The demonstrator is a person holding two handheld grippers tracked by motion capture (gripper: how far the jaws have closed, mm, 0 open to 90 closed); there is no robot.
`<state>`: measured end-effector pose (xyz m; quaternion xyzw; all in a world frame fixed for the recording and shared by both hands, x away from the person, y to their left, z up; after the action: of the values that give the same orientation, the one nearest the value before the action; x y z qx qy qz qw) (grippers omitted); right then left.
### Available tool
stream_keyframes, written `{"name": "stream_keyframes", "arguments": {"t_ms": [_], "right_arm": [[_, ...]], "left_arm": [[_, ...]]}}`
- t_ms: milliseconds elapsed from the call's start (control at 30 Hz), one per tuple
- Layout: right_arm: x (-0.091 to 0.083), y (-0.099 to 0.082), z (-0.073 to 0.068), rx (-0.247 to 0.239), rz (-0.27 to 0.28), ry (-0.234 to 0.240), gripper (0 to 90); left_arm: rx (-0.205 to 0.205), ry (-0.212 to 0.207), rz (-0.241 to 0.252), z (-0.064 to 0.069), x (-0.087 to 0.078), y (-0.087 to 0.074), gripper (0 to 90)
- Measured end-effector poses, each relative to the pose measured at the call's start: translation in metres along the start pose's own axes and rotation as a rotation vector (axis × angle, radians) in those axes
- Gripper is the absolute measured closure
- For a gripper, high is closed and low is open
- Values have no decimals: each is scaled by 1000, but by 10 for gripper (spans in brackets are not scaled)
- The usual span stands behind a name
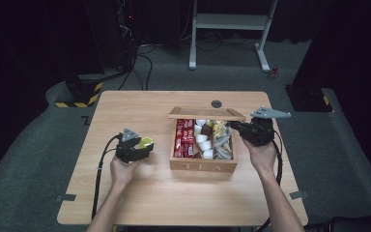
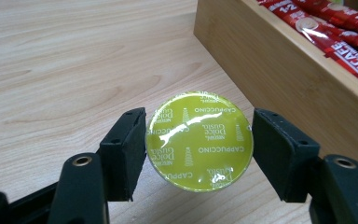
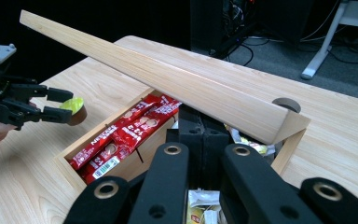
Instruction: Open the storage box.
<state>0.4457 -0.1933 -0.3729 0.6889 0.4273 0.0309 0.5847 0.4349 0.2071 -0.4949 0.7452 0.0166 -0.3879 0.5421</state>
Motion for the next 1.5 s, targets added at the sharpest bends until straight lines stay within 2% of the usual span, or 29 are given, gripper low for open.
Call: {"name": "stream_keyframes", "arguments": {"t_ms": [100,300,467,900,1067,1267,1500], "right_arm": [[0,0,0,3,-3,2,900],[-1,0,0,2,-3,0,900],[-1,1,0,3,-4,1,900],[-1,1,-1,0,-5,3,900],[-2,1,-1,2,-5,2,900],[-2,0,-1,1,-6,2,900],[-2,0,-2,1,-4,3,900]], "left_arm": [[9,1,-13,1,3,-1,375],[1,-2,-17,2,7,-1,375],[4,11,-25,3,10,-2,374],[-2,6,-14,3,11,-1,337],[-6,4,17,3,4,2,318],[-16,-1,79,1,-9,4,309],[-20,24,110,-6,-28,-4,321]]}}
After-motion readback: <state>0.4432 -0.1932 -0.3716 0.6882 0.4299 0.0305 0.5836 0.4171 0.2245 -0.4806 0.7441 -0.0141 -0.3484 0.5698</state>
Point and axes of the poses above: each handheld gripper's, and its own axes: x roughly forward along the jaws, y roughly out of its top, z roughly to its right, the point moved 2 cm from there along x, roughly forward along the jaws, and after that the axes turned 13 degrees about x, right-handed, at the moved point
